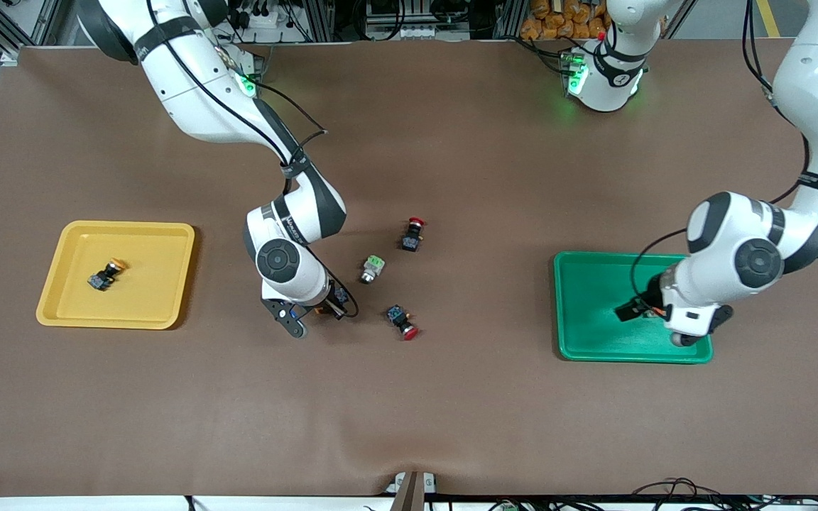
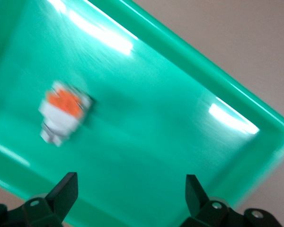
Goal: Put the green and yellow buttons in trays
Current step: 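Drop the white button with the left gripper while the right grasps another, then place the second yellow button in the yellow tray with the right gripper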
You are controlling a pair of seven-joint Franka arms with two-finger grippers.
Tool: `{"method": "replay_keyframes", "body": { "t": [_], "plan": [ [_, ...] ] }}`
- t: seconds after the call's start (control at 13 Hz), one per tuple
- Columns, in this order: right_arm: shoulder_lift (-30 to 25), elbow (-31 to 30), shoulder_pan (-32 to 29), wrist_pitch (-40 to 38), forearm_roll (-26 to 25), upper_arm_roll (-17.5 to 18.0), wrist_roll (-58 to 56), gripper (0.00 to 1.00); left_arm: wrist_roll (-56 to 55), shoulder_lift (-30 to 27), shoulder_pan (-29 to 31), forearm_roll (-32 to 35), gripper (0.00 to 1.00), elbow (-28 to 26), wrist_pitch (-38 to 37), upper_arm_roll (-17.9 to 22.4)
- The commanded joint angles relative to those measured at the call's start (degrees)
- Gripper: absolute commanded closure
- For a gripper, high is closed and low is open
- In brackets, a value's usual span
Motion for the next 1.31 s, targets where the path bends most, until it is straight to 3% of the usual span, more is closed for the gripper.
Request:
{"method": "replay_keyframes", "body": {
  "t": [0.0,0.15,0.62,0.93,1.16,1.24],
  "plan": [
    [-0.7,0.3,0.0,-0.4,-2.0,-0.4,0.8,0.88,-7.9,-1.2,-0.7,0.3,0.00,0.0,-1.7,-3.3],
    [-2.5,0.6,-1.9,-1.7,-2.1,-0.4,-2.8,0.88,-13.0,-1.2,-3.8,0.3,0.00,0.2,-1.7,-3.3],
    [-9.8,0.3,-14.1,-13.4,-1.1,-0.1,-32.0,0.85,-28.7,0.4,-14.7,0.2,0.00,5.3,-1.7,-3.2],
    [-16.1,-7.9,-23.7,-14.0,-1.3,-0.2,-53.5,0.85,-39.4,3.0,-24.8,-1.9,0.00,12.7,-1.7,-1.9],
    [-17.4,-11.1,-33.6,-14.2,-1.3,-0.2,-73.6,0.83,-42.8,3.4,-38.5,-8.9,0.00,20.6,-1.7,8.4],
    [-17.1,-11.1,-36.1,-14.5,-1.3,-0.1,-79.5,0.72,-43.1,4.1,-43.3,-12.1,0.00,23.9,-1.7,12.9]
  ]
}}
